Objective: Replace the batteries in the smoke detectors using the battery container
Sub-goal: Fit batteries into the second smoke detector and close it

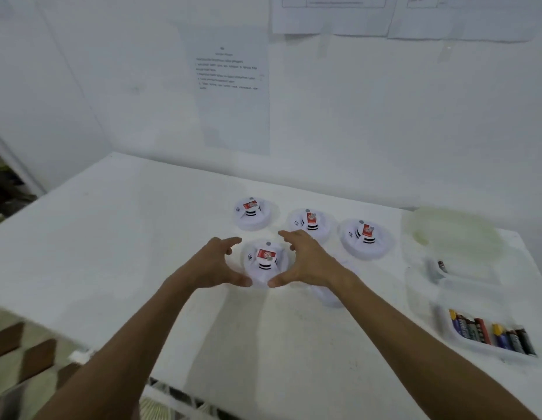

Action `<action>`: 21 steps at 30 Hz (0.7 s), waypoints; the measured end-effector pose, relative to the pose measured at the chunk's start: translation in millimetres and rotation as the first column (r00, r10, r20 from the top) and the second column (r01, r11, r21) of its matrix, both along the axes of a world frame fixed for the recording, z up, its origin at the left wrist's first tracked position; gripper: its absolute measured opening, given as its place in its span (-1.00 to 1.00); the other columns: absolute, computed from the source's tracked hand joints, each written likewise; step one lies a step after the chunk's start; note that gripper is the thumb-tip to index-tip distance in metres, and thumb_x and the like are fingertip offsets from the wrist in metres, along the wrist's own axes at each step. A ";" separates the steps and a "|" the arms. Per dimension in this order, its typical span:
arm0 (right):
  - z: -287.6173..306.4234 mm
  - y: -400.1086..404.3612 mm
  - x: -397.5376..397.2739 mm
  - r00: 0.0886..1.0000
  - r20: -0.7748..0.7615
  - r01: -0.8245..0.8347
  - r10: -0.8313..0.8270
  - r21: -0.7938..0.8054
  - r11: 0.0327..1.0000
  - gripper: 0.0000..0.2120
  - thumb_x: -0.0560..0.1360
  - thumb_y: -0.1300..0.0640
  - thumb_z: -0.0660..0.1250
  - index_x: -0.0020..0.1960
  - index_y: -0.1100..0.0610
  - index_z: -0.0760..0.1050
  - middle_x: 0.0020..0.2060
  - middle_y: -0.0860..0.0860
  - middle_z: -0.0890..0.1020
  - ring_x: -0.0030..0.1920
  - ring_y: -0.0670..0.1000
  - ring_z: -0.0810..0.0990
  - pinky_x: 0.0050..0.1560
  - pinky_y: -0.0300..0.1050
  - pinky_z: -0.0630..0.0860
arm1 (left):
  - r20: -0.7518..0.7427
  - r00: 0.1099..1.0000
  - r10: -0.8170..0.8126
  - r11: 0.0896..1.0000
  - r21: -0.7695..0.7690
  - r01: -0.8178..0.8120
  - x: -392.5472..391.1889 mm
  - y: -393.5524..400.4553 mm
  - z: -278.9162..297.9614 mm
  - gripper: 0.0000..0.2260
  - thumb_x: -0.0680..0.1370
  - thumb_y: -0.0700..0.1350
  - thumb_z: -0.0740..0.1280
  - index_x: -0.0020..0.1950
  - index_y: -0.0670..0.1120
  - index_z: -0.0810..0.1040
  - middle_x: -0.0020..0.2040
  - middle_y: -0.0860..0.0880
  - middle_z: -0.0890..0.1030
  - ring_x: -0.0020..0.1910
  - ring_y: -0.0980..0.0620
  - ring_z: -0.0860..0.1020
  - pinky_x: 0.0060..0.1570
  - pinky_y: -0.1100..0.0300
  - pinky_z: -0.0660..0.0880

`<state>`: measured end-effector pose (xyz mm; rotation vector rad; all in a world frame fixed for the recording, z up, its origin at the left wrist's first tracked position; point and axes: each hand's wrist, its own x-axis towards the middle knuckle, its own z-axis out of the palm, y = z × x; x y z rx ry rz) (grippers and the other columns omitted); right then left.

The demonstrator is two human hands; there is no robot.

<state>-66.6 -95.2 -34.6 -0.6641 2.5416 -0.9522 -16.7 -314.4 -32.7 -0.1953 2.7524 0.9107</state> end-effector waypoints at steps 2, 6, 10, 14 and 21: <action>-6.5 -5.3 -3.0 1.000 0.014 -0.012 0.011 0.064 0.998 0.13 0.20 -0.06 0.65 0.57 0.13 0.08 0.50 0.07 0.23 0.47 0.06 0.25 0.43 -0.02 0.29 | 0.004 1.000 -0.027 1.000 -0.004 0.027 2.9 2.9 -7.4 -0.16 0.26 0.06 0.62 0.46 0.04 0.32 0.15 0.00 0.38 0.00 0.07 0.40 -0.12 0.27 0.36; -15.7 -10.4 -4.9 1.000 0.010 -0.018 0.017 0.104 0.994 0.15 0.17 -0.05 0.67 0.56 0.17 0.09 0.46 0.09 0.26 0.48 0.08 0.22 0.42 -0.06 0.23 | -0.057 0.996 -0.063 0.997 0.033 0.065 2.6 7.1 -16.0 -0.37 0.32 0.03 0.59 0.34 0.04 0.47 0.00 0.05 0.39 -0.06 0.08 0.40 -0.16 0.33 0.34; -15.7 -8.0 -3.3 1.000 -0.023 -0.007 0.008 0.054 0.999 0.12 0.16 -0.03 0.67 0.55 0.11 0.14 0.35 0.07 0.32 0.38 0.06 0.29 0.33 -0.11 0.30 | -0.103 0.993 -0.061 0.988 0.138 0.075 5.7 8.0 -13.0 -0.44 0.34 -0.02 0.58 0.29 0.17 0.49 0.00 0.09 0.50 -0.15 0.17 0.44 -0.19 0.37 0.36; -1.4 2.7 5.0 0.998 -0.057 -0.036 0.036 -0.004 0.999 0.06 0.22 -0.04 0.64 0.54 -0.05 0.09 0.27 0.01 0.31 0.22 -0.04 0.33 0.20 -0.17 0.38 | -0.184 0.979 -0.082 0.908 0.392 0.150 15.8 11.1 6.9 -0.46 0.35 -0.17 0.57 0.27 0.15 0.53 0.04 0.13 0.67 -0.07 0.13 0.62 -0.03 0.30 0.54; 29.7 38.5 23.5 0.998 0.041 -0.041 0.053 -0.250 0.967 -0.09 0.26 0.20 0.60 0.42 -0.17 0.17 0.17 -0.08 0.48 0.10 -0.07 0.57 -0.02 -0.30 0.59 | -0.206 0.976 -0.063 0.821 0.546 0.168 28.9 31.1 40.1 -0.35 0.36 -0.16 0.56 0.40 0.07 0.42 0.14 0.11 0.64 0.06 0.04 0.63 0.07 0.09 0.59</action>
